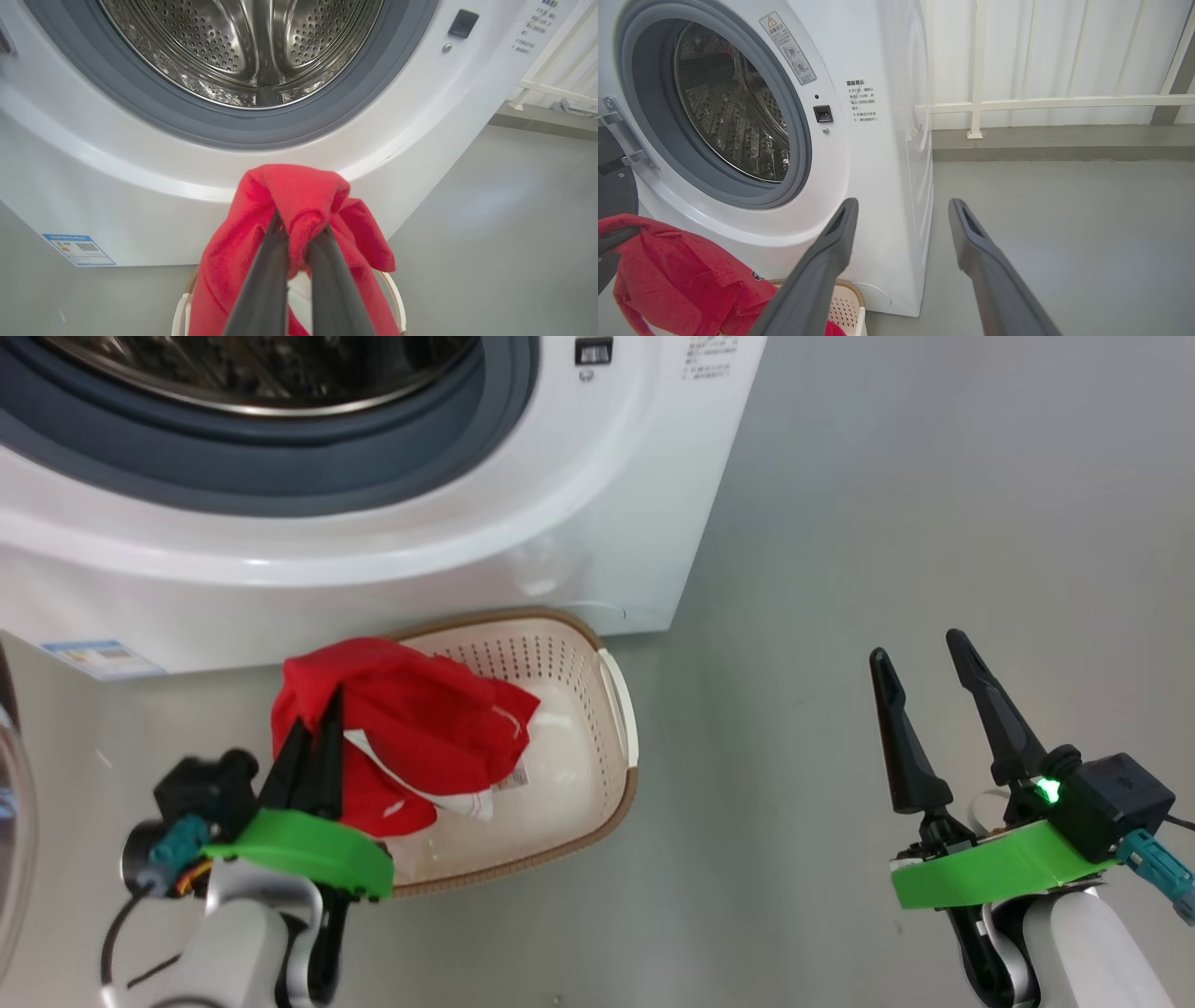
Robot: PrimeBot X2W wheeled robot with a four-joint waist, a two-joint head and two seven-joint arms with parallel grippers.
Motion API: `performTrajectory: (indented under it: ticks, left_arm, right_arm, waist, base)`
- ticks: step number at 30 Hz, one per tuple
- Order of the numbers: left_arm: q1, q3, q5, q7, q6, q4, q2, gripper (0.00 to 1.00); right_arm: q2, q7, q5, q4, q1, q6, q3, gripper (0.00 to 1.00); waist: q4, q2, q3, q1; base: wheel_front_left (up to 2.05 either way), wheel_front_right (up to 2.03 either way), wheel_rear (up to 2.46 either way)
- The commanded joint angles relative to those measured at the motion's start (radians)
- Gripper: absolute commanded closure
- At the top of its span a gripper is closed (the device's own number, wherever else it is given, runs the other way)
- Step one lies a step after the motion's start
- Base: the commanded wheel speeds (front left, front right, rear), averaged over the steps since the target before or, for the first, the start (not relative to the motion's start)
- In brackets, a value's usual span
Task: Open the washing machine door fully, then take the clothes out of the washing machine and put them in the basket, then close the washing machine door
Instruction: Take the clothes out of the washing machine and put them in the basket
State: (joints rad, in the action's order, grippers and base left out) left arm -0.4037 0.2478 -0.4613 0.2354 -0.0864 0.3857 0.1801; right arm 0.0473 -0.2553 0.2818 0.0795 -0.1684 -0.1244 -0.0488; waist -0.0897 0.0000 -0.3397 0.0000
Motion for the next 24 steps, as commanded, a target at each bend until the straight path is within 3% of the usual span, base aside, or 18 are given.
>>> performTrajectory:
  ticks: [1, 10, 16, 24]
  left_arm:
    - [-0.029, -0.037, -0.008, 0.012, 0.006, -0.006, 0.018, 1.0]
    - [-0.235, -0.031, -0.026, 0.023, 0.098, 0.399, -0.027, 1.0]
    - [-0.366, -0.033, -0.053, -0.029, 0.128, 0.64, -0.043, 1.0]
    - [-0.479, -0.039, -0.079, -0.113, 0.148, 0.831, -0.024, 1.0]
  right_arm:
    - [0.003, -0.006, -0.004, -0.027, -0.021, -0.006, -0.026, 0.0]
    - [0.003, -0.006, 0.002, -0.037, -0.066, -0.006, -0.033, 0.0]
    - [0.003, -0.006, 0.013, -0.047, -0.095, -0.006, -0.042, 0.0]
    - [0.003, -0.006, 0.038, -0.057, -0.121, -0.006, -0.052, 0.0]
  waist:
    - [-0.005, 0.0, -0.037, 0.0]
    - [-0.028, 0.0, -0.154, 0.0]
    - [-0.054, 0.0, -0.224, 0.0]
    - [-0.096, 0.0, -0.305, 0.0]
  base:
    - [0.0, 0.0, 0.0]
    - [0.0, 0.0, 0.0]
    - [0.0, 0.0, 0.0]
    - [0.0, 0.0, 0.0]
